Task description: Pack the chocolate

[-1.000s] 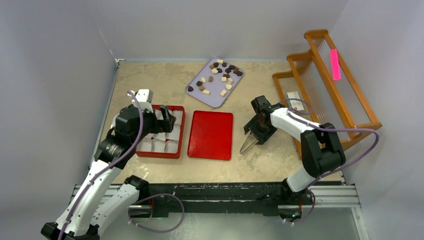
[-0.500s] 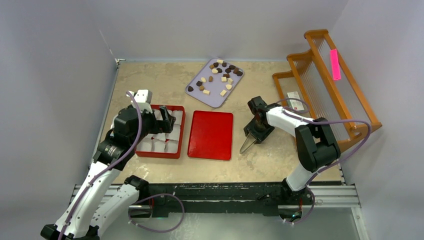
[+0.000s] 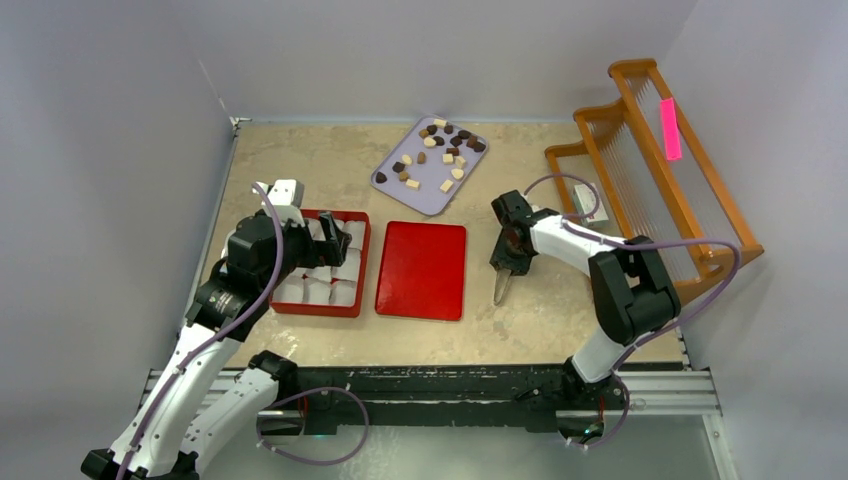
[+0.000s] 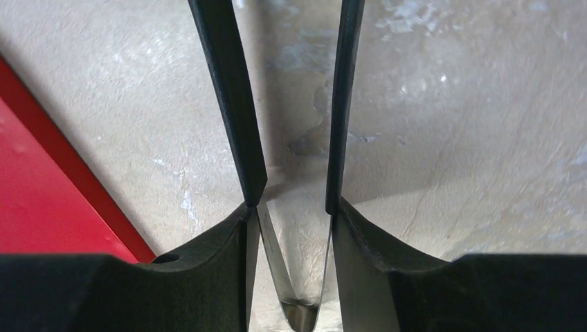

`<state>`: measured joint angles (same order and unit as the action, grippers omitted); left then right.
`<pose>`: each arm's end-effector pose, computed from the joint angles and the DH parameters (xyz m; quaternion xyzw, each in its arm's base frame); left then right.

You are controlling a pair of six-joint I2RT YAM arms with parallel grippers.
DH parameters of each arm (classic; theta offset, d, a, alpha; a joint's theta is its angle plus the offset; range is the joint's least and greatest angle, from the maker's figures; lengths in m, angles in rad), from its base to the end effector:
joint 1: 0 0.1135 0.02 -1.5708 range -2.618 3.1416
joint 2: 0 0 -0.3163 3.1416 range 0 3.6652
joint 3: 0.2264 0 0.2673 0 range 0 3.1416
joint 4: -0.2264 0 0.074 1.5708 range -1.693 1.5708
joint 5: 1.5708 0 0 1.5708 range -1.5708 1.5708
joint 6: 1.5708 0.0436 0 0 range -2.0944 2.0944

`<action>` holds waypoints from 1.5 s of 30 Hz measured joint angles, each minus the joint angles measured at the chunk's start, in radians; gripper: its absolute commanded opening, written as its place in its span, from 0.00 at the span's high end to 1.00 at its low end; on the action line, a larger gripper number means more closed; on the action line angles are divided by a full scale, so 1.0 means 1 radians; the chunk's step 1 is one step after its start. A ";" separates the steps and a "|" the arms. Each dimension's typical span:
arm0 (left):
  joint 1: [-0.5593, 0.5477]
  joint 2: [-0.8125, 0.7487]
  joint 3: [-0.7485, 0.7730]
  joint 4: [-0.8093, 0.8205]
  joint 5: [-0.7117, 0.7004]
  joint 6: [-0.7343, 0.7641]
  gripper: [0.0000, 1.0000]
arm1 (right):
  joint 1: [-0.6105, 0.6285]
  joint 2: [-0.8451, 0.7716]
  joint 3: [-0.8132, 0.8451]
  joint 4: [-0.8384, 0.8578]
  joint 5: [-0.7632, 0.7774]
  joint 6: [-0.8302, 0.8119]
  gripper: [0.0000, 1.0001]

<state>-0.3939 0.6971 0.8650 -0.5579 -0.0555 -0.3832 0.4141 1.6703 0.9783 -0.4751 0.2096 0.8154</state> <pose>0.1237 -0.0488 0.3746 -0.0110 0.8305 -0.1895 0.5237 0.3113 0.1269 0.2010 0.2147 0.9506 0.0313 0.2220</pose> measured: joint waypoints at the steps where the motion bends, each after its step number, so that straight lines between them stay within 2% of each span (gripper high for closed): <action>1: 0.000 0.000 0.000 0.000 0.000 0.000 0.00 | 0.000 -0.004 -0.005 0.015 -0.003 -0.039 0.57; 3: 0.000 0.000 0.000 0.000 0.000 0.000 0.00 | 0.000 -0.014 -0.019 0.038 -0.020 -0.104 0.55; 9: 0.000 0.000 0.000 0.000 0.000 0.000 0.00 | 0.003 -0.042 -0.056 0.115 -0.058 -0.228 0.35; 11: 0.000 0.000 0.000 0.000 0.000 0.000 0.00 | 0.004 -0.055 -0.072 0.143 -0.066 -0.242 0.35; 23: 0.000 0.000 -0.004 0.001 0.004 0.000 0.00 | 0.017 -0.116 -0.159 0.241 -0.045 -0.260 0.42; 39: 0.000 0.001 -0.008 0.001 0.014 0.000 0.00 | 0.100 -0.063 -0.117 0.217 0.111 -0.241 0.47; 45: 0.000 0.000 -0.008 0.001 0.019 0.000 0.00 | 0.111 -0.058 -0.112 0.216 0.125 -0.223 0.52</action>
<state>-0.3939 0.6971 0.8570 -0.5568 -0.0368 -0.3832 0.5255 1.6119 0.8665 -0.2592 0.3347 0.5926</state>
